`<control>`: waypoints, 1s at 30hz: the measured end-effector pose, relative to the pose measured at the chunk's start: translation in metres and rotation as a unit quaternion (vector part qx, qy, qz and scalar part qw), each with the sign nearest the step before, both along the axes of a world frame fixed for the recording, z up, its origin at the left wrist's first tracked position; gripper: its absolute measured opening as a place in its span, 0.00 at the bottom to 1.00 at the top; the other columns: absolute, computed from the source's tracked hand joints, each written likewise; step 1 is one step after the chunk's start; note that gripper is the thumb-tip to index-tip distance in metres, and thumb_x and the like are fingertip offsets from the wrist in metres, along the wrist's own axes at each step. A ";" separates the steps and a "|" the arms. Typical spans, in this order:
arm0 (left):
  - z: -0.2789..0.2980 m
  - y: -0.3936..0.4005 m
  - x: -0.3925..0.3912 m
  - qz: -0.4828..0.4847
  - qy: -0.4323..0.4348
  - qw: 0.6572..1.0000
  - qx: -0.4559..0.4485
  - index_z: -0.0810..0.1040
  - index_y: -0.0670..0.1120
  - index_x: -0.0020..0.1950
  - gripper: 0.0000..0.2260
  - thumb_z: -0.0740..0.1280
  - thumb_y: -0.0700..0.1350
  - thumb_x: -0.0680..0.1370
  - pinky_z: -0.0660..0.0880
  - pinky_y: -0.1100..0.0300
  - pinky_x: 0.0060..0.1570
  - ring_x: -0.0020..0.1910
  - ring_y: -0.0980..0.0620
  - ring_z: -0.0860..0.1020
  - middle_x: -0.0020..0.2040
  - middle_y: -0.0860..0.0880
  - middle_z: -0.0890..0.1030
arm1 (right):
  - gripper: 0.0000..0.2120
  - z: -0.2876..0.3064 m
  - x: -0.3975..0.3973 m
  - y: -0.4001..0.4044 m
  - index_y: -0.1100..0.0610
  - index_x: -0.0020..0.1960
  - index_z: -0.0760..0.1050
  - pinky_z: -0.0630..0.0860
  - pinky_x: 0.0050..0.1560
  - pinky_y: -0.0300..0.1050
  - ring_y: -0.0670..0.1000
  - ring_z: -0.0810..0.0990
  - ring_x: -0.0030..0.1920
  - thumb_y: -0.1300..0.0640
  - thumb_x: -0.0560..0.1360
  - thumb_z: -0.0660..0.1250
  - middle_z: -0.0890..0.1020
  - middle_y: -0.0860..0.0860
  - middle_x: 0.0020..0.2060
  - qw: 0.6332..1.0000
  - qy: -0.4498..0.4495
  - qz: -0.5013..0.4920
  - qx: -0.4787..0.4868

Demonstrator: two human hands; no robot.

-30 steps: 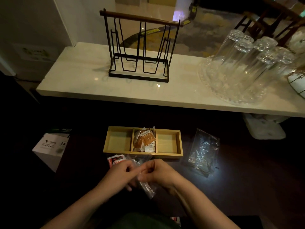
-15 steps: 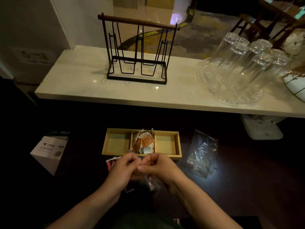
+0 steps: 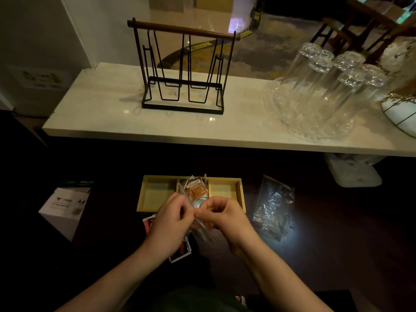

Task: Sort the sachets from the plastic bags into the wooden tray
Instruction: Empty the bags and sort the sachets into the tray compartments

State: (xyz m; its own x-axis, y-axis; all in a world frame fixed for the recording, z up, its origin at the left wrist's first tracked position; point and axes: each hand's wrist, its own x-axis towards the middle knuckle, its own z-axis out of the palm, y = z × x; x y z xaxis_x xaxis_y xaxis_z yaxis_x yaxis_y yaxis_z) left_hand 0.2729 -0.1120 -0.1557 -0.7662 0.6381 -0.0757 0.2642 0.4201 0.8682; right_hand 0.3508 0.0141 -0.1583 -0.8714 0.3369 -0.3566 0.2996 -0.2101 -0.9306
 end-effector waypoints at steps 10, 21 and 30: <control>0.018 -0.017 -0.026 -0.029 0.116 0.992 -0.045 0.68 0.44 0.32 0.11 0.64 0.39 0.75 0.71 0.63 0.44 0.45 0.59 0.73 0.44 0.53 0.72 | 0.09 0.003 0.006 0.048 0.53 0.33 0.73 0.75 0.36 0.44 0.47 0.78 0.31 0.60 0.68 0.71 0.78 0.48 0.27 0.899 -0.054 -0.092 0.425; 0.031 0.014 -0.040 -0.004 0.147 0.988 -0.040 0.72 0.43 0.28 0.10 0.67 0.38 0.69 0.71 0.61 0.40 0.41 0.58 0.76 0.40 0.51 0.78 | 0.27 0.033 -0.012 0.020 0.52 0.63 0.72 0.74 0.49 0.36 0.43 0.76 0.46 0.47 0.68 0.74 0.79 0.46 0.49 0.879 0.086 0.119 0.454; 0.037 0.015 -0.045 -0.032 0.154 0.987 -0.008 0.75 0.45 0.32 0.08 0.67 0.40 0.72 0.75 0.53 0.38 0.38 0.54 0.76 0.36 0.51 0.77 | 0.15 0.046 -0.033 0.003 0.51 0.46 0.77 0.62 0.36 0.42 0.49 0.74 0.36 0.44 0.64 0.72 0.81 0.45 0.32 0.672 0.075 0.065 0.733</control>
